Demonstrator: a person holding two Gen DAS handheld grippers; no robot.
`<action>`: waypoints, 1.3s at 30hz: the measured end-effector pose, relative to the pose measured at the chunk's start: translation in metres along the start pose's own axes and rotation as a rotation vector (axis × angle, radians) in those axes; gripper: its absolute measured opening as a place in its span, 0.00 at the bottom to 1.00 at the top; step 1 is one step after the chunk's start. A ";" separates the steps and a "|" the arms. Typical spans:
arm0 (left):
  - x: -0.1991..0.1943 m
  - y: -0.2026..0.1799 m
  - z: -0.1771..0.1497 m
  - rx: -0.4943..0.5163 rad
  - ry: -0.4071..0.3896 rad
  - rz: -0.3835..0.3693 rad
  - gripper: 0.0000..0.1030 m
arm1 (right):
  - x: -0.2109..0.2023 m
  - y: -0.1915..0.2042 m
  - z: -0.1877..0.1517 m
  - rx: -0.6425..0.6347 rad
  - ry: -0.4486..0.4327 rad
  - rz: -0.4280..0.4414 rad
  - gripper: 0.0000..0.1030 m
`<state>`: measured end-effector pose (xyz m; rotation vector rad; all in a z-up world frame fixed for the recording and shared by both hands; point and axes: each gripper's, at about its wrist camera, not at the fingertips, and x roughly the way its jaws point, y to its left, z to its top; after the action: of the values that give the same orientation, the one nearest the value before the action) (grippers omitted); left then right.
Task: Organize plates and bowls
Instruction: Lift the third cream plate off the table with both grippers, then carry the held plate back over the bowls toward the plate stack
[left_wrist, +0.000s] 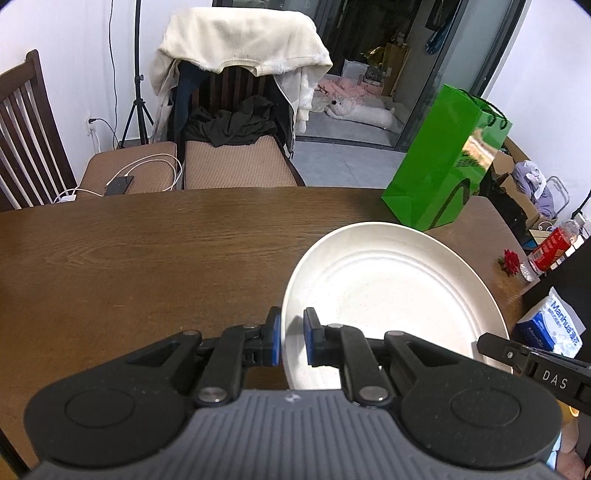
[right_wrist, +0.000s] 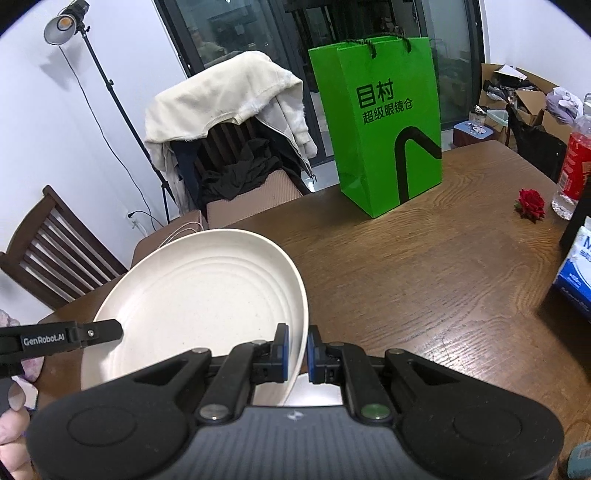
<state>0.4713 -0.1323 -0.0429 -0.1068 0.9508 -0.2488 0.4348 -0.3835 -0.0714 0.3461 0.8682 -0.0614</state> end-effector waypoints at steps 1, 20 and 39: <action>-0.003 -0.002 -0.002 0.001 -0.001 0.000 0.12 | -0.004 -0.001 -0.001 0.001 -0.002 0.001 0.09; -0.057 -0.035 -0.039 0.023 -0.020 -0.017 0.12 | -0.073 -0.024 -0.032 0.012 -0.038 0.000 0.09; -0.093 -0.065 -0.076 0.054 -0.026 -0.028 0.12 | -0.124 -0.051 -0.064 0.024 -0.066 -0.011 0.09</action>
<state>0.3469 -0.1696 0.0000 -0.0739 0.9162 -0.2979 0.2976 -0.4213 -0.0298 0.3601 0.8046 -0.0932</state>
